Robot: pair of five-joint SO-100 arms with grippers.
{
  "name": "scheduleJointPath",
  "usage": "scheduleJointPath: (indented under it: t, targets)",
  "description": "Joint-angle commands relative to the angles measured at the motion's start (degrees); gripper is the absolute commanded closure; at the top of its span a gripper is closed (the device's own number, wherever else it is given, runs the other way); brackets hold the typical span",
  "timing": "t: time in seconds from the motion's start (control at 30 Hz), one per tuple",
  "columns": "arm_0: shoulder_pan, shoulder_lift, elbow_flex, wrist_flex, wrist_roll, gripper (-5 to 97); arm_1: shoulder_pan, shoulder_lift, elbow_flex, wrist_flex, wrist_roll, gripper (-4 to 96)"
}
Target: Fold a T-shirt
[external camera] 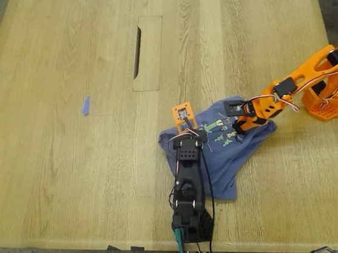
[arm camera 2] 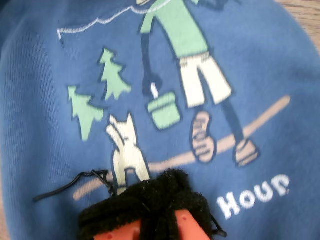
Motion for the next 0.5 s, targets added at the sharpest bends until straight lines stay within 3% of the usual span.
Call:
scheduleJointPath:
  t: [0.0, 0.47]
  targets:
    - [-3.0, -2.7, -6.9, -1.7, -0.4, 92, -1.1, 4.6, 3.2, -1.1, 0.3, 91.2]
    - [-11.0, -14.2, -14.0, -2.5, -2.6, 92, -3.0, 28.3, 20.6, 7.4, 0.3, 91.2]
